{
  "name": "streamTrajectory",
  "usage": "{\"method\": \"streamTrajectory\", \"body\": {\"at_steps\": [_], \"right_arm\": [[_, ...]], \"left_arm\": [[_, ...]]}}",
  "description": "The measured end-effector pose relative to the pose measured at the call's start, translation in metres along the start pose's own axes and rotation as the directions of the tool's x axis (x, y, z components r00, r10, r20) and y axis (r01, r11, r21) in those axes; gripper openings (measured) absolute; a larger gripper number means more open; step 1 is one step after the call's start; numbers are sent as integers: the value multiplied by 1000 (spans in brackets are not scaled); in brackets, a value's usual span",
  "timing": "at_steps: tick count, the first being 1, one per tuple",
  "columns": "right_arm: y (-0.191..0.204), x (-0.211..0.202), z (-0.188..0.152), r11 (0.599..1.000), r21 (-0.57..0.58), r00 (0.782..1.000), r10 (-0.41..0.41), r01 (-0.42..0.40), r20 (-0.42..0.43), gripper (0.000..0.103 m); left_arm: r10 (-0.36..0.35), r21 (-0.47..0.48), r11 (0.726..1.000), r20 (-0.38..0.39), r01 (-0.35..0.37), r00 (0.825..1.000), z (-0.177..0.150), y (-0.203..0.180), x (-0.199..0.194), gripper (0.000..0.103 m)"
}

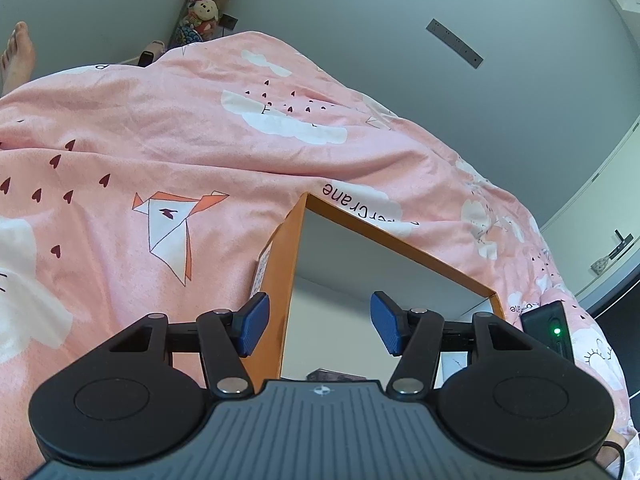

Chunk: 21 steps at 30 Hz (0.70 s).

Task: Organize objects
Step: 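Stand the card box upright beside the gray box and open the right gripper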

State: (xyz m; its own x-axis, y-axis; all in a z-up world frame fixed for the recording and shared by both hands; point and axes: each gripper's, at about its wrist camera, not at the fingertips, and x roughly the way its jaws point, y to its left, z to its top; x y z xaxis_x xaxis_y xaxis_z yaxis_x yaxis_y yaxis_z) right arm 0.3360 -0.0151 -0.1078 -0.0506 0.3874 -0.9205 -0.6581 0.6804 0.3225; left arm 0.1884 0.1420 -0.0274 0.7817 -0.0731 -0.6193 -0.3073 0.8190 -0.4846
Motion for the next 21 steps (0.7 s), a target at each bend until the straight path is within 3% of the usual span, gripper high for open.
{"method": "streamTrajectory", "body": {"at_steps": [3, 8, 12, 15, 21], "right_arm": [[12, 2, 0, 998, -45, 999, -45, 45, 1, 24], [10, -1, 3, 999, -19, 999, -43, 43, -7, 25], [18, -19, 2, 993, -63, 992, -99, 104, 83, 26], [27, -23, 10, 994, -71, 988, -74, 84, 132, 24], [57, 1, 26, 981, -137, 978, -115, 139, 172, 19]], "left_arm": [[-8, 2, 1000, -5, 8, 1000, 0, 1, 1, 67], [-14, -3, 1000, -6, 14, 1000, -1, 2, 2, 67], [-13, -7, 1000, 7, 13, 1000, 0, 2, 0, 67], [-16, -16, 1000, 18, 16, 1000, 2, 3, -1, 67], [-11, -42, 999, 21, 12, 1000, 3, 6, 1, 67]]}}
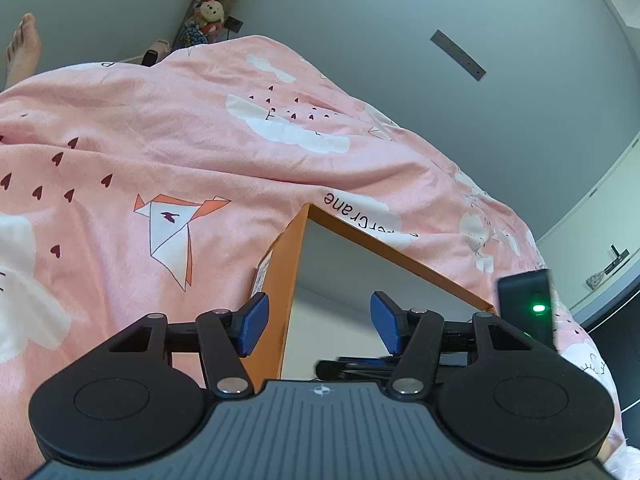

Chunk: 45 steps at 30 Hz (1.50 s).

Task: Organize objects
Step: 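Stand the card box upright beside the gray box and open the right gripper, then withdraw both grippers from the orange box back to the item pile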

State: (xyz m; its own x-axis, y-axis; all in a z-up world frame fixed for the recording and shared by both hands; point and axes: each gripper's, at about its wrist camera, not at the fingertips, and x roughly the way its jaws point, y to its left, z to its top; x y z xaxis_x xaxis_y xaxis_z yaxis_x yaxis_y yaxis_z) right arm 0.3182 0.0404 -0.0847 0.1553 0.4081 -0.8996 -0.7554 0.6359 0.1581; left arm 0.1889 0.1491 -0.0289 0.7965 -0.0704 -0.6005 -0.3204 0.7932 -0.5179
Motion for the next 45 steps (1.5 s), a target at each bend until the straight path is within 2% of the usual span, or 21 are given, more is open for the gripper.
{"method": "streamTrajectory", "body": {"at_steps": [7, 12, 16, 20, 23, 24, 26, 28, 32, 38, 40, 45], "right_arm": [[19, 20, 2, 996, -88, 998, -10, 4, -62, 19], [25, 19, -1, 990, -137, 997, 18, -29, -78, 11], [17, 14, 0, 994, -103, 997, 37, -43, -61, 12], [-1, -4, -1, 997, -67, 1000, -24, 23, -14, 13], [-25, -15, -6, 997, 2, 997, -79, 79, -20, 18], [-32, -19, -8, 996, 24, 996, -86, 87, -26, 22], [-46, -24, -16, 993, 71, 995, -87, 90, -44, 23], [-56, -26, -24, 989, 129, 996, -66, 73, -62, 23], [-73, -26, -39, 967, 255, 996, 25, -2, -90, 23], [-83, -17, -56, 900, 420, 976, 182, -118, -116, 23], [-79, -17, -62, 893, 433, 975, 189, -122, -114, 22], [-74, -22, -64, 909, 402, 982, 163, -110, -100, 22]], "left_arm": [[2, -31, 1000, -8, -2, 1000, 2, 7, 4, 67], [-3, -36, 999, -25, 2, 1000, 0, 9, 9, 67], [-2, -34, 999, -25, 1, 1000, -1, 9, 9, 67], [-1, -36, 999, -28, 0, 1000, -1, 10, 10, 69], [-1, -38, 999, -35, 0, 999, -2, 11, 11, 69], [-1, -38, 999, -35, -1, 999, -2, 11, 11, 69], [0, -37, 999, -35, -2, 999, -2, 11, 11, 69], [1, -36, 999, -36, -2, 999, -2, 11, 11, 69], [6, -31, 999, -38, -8, 999, -3, 11, 10, 69], [17, -15, 1000, -43, -18, 999, -4, 7, 7, 69], [19, -10, 1000, -44, -20, 999, -5, 5, 5, 69], [24, 16, 1000, -34, -24, 999, -7, -2, -7, 69]]}}
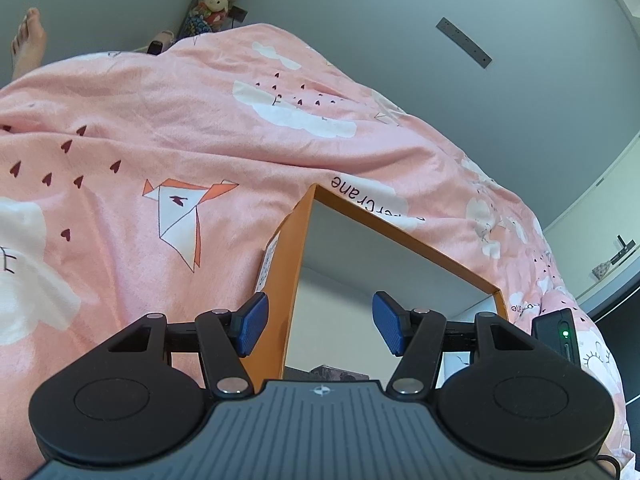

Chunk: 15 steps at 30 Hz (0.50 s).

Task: Organize objects
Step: 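Withdraw both grippers from the orange box back to the item pile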

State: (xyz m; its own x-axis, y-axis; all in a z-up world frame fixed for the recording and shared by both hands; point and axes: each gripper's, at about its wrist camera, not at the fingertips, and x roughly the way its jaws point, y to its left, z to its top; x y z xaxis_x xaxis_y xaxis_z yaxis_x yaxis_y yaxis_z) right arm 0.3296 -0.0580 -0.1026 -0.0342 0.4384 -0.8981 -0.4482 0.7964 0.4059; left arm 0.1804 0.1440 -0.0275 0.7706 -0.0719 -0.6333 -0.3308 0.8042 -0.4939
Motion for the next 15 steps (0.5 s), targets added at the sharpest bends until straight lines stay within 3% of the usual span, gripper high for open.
{"method": "streamTrajectory", "body": {"at_steps": [4, 8, 15], "right_arm": [[12, -17, -9, 995, -90, 996, -27, 35, 87, 23], [25, -58, -36, 981, -190, 980, -2, 41, 199, 23], [31, -115, -108, 965, -250, 932, 20, 76, 361, 22]], "left_arm": [[2, 50, 999, 23, -3, 1000, -3, -9, -25, 69], [-25, 137, 990, 23, 22, 999, -14, -23, -53, 69], [-96, 224, 967, -111, 119, 989, -56, -38, -80, 67]]}}
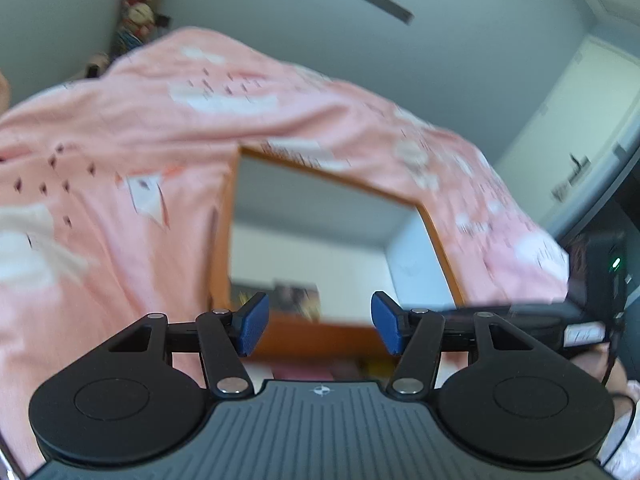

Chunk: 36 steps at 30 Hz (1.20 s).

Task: Organize objects
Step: 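Withdraw both grippers from the orange box back to the item pile, then grasp the pink pouch with the left gripper while the right grasps the pink wallet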

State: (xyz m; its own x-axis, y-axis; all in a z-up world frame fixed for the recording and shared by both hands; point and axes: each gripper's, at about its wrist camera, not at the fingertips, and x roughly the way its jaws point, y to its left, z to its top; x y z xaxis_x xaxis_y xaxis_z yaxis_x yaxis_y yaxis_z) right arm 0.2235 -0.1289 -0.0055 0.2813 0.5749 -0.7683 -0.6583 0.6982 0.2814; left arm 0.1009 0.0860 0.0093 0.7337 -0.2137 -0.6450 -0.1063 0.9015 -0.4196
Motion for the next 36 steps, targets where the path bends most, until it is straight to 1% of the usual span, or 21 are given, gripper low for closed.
{"method": "streamTrajectory", "body": {"at_steps": [3, 5, 7, 9, 12, 14, 15, 17, 18, 19, 20, 21, 23, 25, 28, 31, 32, 33, 34, 35, 36], "right_arm": [[8, -18, -19, 1000, 4, 1000, 0, 0, 23, 22], [9, -26, -35, 1000, 9, 1000, 13, -13, 10, 22], [9, -29, -54, 1000, 12, 1000, 4, -3, -19, 22], [10, -19, -70, 1000, 17, 998, -14, 15, -57, 22], [1, -19, -98, 998, 24, 993, -50, 53, -111, 22], [-2, -20, -112, 997, -6, 987, -81, 81, -141, 23], [-2, -20, -118, 995, -33, 984, -98, 94, -152, 23], [1, -17, -127, 991, -89, 978, -111, 97, -176, 25], [2, -16, -131, 990, -109, 976, -107, 87, -189, 28], [4, -14, -134, 989, -130, 975, -100, 75, -198, 31], [7, -12, -137, 986, -157, 974, -95, 63, -204, 41], [11, -9, -139, 980, -191, 974, -93, 54, -204, 47], [17, -3, -143, 966, -250, 975, -114, 64, -192, 51], [20, 3, -144, 959, -278, 976, -113, 58, -188, 51], [23, 7, -140, 953, -299, 979, -97, 40, -177, 44], [26, 1, -135, 949, -312, 986, -92, 45, -136, 29], [25, -1, -132, 951, -305, 988, -89, 48, -124, 16], [22, -6, -128, 958, -284, 991, -71, 37, -113, 14], [19, -9, -122, 968, -251, 994, -51, 24, -100, 8], [16, -13, -116, 975, -222, 996, -28, 9, -82, 0], [14, -15, -109, 981, -196, 997, 1, -15, -71, 0]], "left_arm": [[-8, 49, 999, -89, 13, 996, -19, -7, 5, 67], [-11, 75, 997, -158, 24, 987, -33, -9, 11, 65], [-16, 100, 994, -228, 39, 974, -47, -10, 17, 64], [-12, 131, 990, -284, 51, 959, -62, -13, 21, 64], [12, 207, 976, -364, 69, 931, -84, -18, 26, 64], [57, 271, 961, -404, 60, 913, -96, -24, 32, 64], [75, 312, 948, -421, 66, 904, -102, -28, 36, 64], [103, 368, 927, -441, 75, 892, -114, -33, 39, 64], [109, 386, 919, -444, 80, 889, -118, -36, 41, 64], [112, 399, 913, -441, 83, 891, -120, -38, 42, 64], [116, 410, 908, -437, 83, 892, -121, -40, 43, 64], [119, 418, 905, -435, 83, 892, -123, -40, 43, 64], [118, 422, 903, -428, 83, 896, -126, -39, 43, 64], [119, 421, 903, -424, 80, 898, -127, -38, 43, 64], [119, 421, 904, -417, 75, 901, -128, -39, 43, 64], [111, 408, 910, -401, 69, 909, -127, -36, 41, 65], [110, 406, 911, -390, 64, 914, -127, -35, 42, 66], [108, 405, 912, -380, 60, 919, -125, -34, 41, 66], [106, 404, 913, -372, 59, 922, -125, -34, 40, 67], [104, 406, 912, -368, 59, 924, -124, -34, 41, 67], [101, 412, 909, -367, 64, 925, -124, -35, 41, 67]]}}
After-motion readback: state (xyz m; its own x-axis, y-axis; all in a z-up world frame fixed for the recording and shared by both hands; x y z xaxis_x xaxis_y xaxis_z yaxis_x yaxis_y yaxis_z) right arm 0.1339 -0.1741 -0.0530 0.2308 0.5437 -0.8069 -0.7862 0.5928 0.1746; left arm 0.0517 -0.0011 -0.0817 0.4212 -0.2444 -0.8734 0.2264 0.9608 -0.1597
